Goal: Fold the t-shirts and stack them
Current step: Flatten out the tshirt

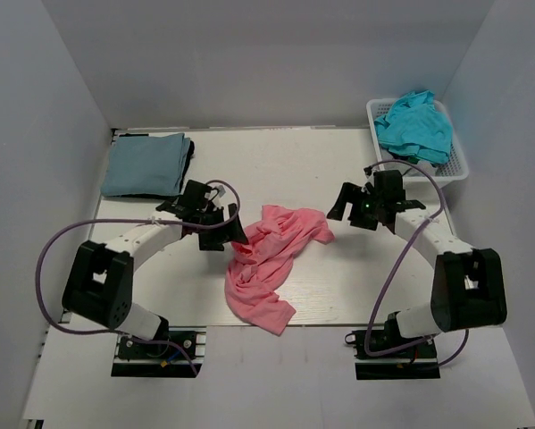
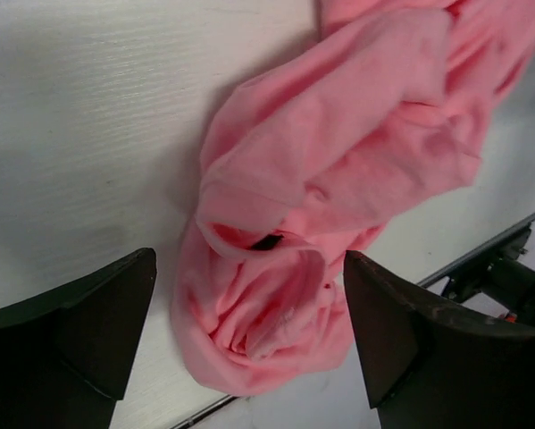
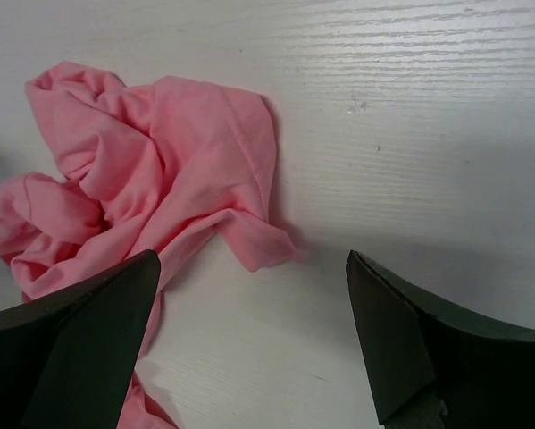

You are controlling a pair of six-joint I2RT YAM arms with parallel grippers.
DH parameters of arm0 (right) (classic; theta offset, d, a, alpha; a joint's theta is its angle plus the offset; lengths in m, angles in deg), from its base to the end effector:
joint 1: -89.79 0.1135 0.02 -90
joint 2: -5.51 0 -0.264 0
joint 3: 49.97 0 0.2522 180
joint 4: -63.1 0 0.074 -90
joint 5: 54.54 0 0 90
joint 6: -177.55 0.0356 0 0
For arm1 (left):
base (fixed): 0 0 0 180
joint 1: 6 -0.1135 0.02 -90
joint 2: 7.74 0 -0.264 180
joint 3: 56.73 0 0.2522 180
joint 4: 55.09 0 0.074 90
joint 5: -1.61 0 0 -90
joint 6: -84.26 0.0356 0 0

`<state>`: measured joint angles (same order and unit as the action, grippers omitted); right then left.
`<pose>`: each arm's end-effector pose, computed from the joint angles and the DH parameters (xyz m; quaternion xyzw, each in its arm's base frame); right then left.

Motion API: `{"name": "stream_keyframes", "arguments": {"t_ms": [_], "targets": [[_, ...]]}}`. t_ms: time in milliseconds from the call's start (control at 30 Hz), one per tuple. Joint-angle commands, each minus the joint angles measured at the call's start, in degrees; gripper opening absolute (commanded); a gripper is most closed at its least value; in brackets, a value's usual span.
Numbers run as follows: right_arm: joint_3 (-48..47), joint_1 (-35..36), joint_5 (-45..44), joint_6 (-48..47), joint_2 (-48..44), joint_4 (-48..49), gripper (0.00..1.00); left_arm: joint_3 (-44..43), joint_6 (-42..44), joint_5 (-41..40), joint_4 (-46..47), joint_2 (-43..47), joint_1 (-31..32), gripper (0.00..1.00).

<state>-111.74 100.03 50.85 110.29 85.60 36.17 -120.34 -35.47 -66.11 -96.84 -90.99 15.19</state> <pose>0.2839 0.0609 0.2174 0.0491 0.9165 0.2258 0.3266 0.2541 -0.1130 0.1970 -0.0232 0.9517 -0.2733 0.1384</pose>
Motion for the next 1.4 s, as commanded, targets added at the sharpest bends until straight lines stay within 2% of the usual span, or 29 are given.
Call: {"name": "stream_keyframes", "arguments": {"t_ms": [0,100,233,267,333,433,467,567,633,700,733,767,800,833,867,967,1100,1200,1233,1367], "targets": [[-3.23,0.75,-1.50,-0.06,2.08,0.86,0.91,0.89,0.47,-3.39,1.88,-2.97,0.87,0.92],[-3.41,1.71,-2.04,-1.90,3.39,1.04,0.91,0.37,-0.40,-4.09,3.28,-4.73,1.40,0.82],[-3.06,4.78,-9.14,-5.33,5.07,0.42,0.91,-1.12,-1.46,-5.85,4.96,-6.84,1.40,0.66],[-3.06,5.66,-10.46,-6.21,5.42,0.60,0.91,-2.18,-1.46,-5.85,4.96,-7.45,1.40,0.65],[-2.88,6.89,-10.56,-6.92,6.73,1.48,0.91,-2.71,-1.46,-5.06,5.49,-8.69,1.40,0.61],[-2.97,8.91,-10.74,-7.71,8.67,3.06,0.91,-4.21,-1.99,-5.06,6.10,-10.36,1.40,0.48],[-2.97,9.44,-11.18,-7.71,9.28,3.76,0.91,-4.73,-1.99,-5.06,6.10,-11.14,1.40,0.38],[-3.84,11.20,-13.19,-7.72,11.56,4.12,0.91,-6.92,-1.47,-5.06,6.72,-11.68,1.40,0.25],[-4.63,12.34,-14.86,-8.41,13.41,3.68,0.91,-7.98,-1.46,-4.44,6.72,-11.68,0.88,0.11],[-5.86,13.22,-17.57,-8.67,15.09,3.33,0.82,-9.65,-0.85,-4.44,5.32,-11.68,0.87,0.00],[-6.74,13.66,-18.12,-7.46,15.96,3.06,0.68,-10.27,-0.33,-4.44,5.31,-10.46,0.87,0.00],[-6.83,14.10,-19.34,-6.67,16.75,2.97,0.59,-11.40,-0.32,-5.14,4.62,-9.84,0.87,0.00],[-7.44,14.11,-19.70,-5.96,17.02,2.97,0.40,-11.94,-0.32,-5.14,3.83,-9.05,0.87,0.00],[-7.54,14.11,-20.05,-5.43,16.94,2.71,0.04,-12.55,-0.32,-6.01,3.30,-8.26,0.87,0.00],[-7.80,14.28,-20.14,-5.25,16.76,2.62,0.00,-13.78,-0.32,-6.02,3.29,-7.29,0.87,0.00],[-8.50,14.63,-23.03,-4.28,12.73,2.53,0.00,-14.58,-0.32,-8.31,2.59,-2.03,0.87,0.00],[-8.85,14.20,-26.90,-3.67,-1.39,2.36,0.00,-15.11,-0.84,-10.67,3.82,6.41,0.87,0.00],[-10.17,14.19,-32.00,-3.14,-11.15,1.75,0.00,-17.30,-0.85,-14.44,3.30,13.26,0.87,0.00],[-10.87,14.11,-37.32,-2.71,-14.23,0.79,0.00,-18.96,-0.85,-15.68,2.25,14.76,0.87,0.00],[-18.50,13.93,-45.52,-3.58,-20.85,-4.58,0.00,-24.94,-0.85,-21.22,-1.63,20.65,0.87,0.00]]}}
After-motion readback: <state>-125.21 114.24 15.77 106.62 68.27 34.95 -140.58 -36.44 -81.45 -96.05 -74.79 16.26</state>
